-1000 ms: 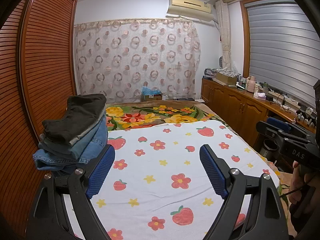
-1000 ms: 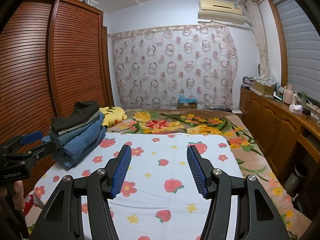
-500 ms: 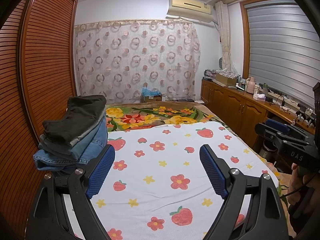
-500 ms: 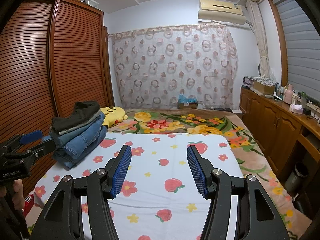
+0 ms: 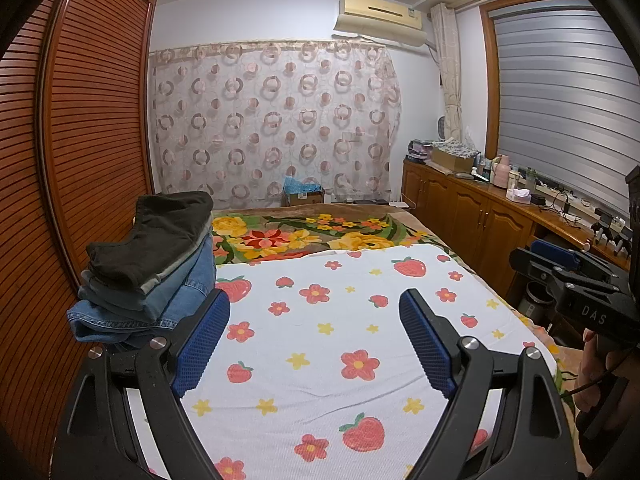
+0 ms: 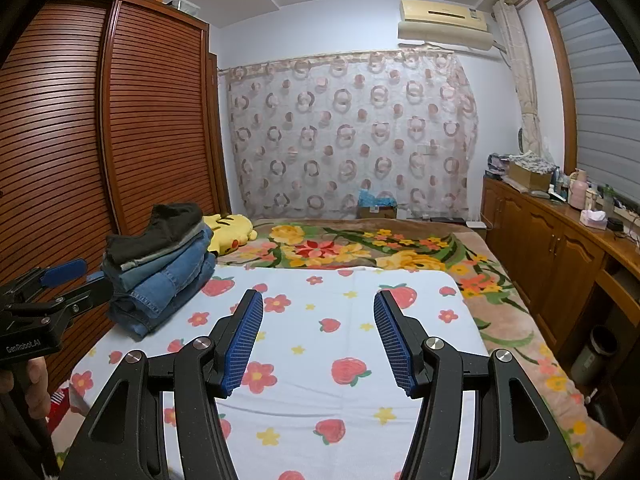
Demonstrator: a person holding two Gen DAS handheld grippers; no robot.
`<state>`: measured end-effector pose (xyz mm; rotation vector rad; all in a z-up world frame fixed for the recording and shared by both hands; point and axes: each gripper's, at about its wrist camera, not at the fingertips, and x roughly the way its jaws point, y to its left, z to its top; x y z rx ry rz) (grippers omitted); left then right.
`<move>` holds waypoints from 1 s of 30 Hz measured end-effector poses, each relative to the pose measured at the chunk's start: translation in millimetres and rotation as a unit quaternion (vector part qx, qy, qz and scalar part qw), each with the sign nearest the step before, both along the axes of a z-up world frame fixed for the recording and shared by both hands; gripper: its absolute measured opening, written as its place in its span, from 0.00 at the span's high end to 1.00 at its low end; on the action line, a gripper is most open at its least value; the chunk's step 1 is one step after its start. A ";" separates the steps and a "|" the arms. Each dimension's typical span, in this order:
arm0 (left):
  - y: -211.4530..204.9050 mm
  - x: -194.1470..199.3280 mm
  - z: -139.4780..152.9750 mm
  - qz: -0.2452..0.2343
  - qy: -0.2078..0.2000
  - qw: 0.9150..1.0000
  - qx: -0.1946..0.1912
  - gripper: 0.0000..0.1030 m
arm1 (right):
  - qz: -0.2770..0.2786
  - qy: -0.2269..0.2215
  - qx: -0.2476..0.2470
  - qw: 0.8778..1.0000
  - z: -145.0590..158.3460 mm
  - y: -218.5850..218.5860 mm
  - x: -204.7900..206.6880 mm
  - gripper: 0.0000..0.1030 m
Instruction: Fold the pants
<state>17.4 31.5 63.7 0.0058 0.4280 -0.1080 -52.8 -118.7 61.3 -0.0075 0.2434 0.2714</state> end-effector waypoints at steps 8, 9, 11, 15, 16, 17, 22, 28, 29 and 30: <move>-0.1 -0.2 -0.4 0.000 0.000 1.000 0.000 0.16 | 0.001 -0.001 0.000 1.000 0.4 -0.6 0.3 0.42; 0.0 -0.2 -0.6 0.000 -0.001 1.000 0.000 0.15 | 0.001 -0.001 0.000 1.000 0.4 -0.6 0.2 0.42; -0.1 -0.4 -0.4 0.000 -0.001 1.000 -0.001 0.16 | 0.001 -0.001 0.000 1.000 0.4 -0.4 0.2 0.42; 0.2 -0.1 -1.1 0.000 -0.001 1.000 -0.001 0.15 | 0.001 -0.001 0.000 1.000 0.5 -0.7 0.2 0.42; 0.1 -0.3 -1.0 0.000 -0.001 1.000 -0.001 0.15 | 0.000 -0.001 0.000 1.000 0.3 -0.3 0.1 0.42; 0.1 -0.3 -1.2 0.000 -0.001 1.000 -0.001 0.15 | 0.000 -0.001 0.000 1.000 0.3 -0.3 0.2 0.42; 0.1 -0.3 -1.8 0.000 -0.001 1.000 -0.001 0.15 | 0.001 -0.001 0.000 1.000 0.3 -0.4 0.1 0.42; 0.5 -0.3 -2.6 0.000 -0.002 1.000 -0.001 0.16 | 0.000 -0.001 0.000 1.000 0.1 -0.3 0.1 0.42; 0.0 -0.5 -2.3 0.000 -0.001 1.000 -0.001 0.15 | 0.000 -0.001 0.000 1.000 0.2 -0.4 0.1 0.42; -0.1 -0.6 -2.4 0.000 -0.001 1.000 -0.001 0.15 | 0.001 -0.001 0.000 1.000 0.6 -0.5 0.5 0.42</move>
